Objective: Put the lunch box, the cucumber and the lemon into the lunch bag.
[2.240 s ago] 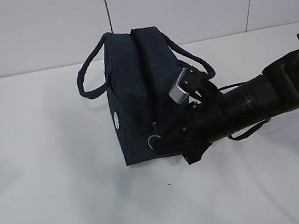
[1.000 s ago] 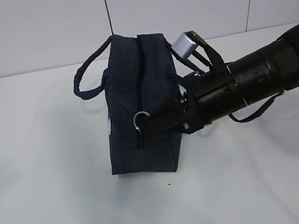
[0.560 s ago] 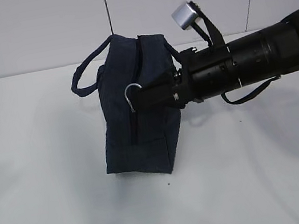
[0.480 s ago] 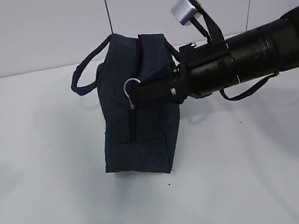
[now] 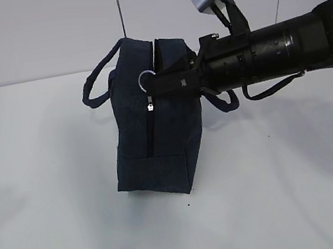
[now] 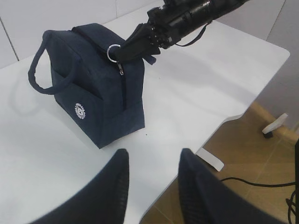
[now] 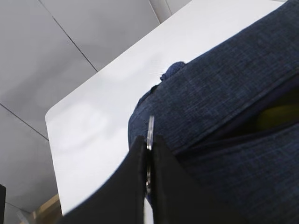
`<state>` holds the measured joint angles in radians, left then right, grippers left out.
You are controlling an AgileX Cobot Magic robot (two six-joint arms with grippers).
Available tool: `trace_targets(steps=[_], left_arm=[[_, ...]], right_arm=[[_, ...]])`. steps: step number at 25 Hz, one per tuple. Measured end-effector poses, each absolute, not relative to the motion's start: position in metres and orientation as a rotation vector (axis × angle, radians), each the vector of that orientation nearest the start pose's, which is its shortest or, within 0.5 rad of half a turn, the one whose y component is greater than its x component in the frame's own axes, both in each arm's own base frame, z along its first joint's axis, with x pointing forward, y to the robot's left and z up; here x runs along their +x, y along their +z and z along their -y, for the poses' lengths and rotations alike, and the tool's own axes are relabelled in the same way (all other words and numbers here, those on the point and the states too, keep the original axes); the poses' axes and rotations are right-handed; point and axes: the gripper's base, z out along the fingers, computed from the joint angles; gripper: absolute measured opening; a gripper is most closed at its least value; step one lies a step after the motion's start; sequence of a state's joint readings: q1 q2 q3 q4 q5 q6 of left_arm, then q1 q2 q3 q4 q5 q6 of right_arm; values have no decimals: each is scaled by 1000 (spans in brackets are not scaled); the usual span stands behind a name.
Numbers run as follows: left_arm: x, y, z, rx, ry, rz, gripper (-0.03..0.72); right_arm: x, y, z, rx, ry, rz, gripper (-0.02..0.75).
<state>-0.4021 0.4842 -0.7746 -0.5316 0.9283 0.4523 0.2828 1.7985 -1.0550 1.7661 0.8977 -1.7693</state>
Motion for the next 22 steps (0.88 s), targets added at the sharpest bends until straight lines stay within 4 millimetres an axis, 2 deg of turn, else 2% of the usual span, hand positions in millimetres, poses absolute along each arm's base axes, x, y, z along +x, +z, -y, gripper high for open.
trace_targets(steps=[4, 10, 12, 15, 18, 22], left_arm=[[73, 355, 71, 770, -627, -2009, 239], [144, 326, 102, 700, -686, -2181, 257], [168, 307, 116, 702, -741, -2244, 292], [198, 280, 132, 704, -795, -2278, 389], [222, 260, 142, 693, -793, -2248, 445], [244, 244, 149, 724, -733, -2152, 462]], right_arm=[[333, 230, -169, -737, 1115, -1850, 0], [333, 230, -169, -722, 1125, -1858, 0], [333, 231, -169, -717, 1131, -1861, 0], [333, 231, -170, -717, 1136, -1860, 0], [333, 231, -170, -718, 1138, -1858, 0], [333, 231, -170, -718, 1138, -1858, 0]])
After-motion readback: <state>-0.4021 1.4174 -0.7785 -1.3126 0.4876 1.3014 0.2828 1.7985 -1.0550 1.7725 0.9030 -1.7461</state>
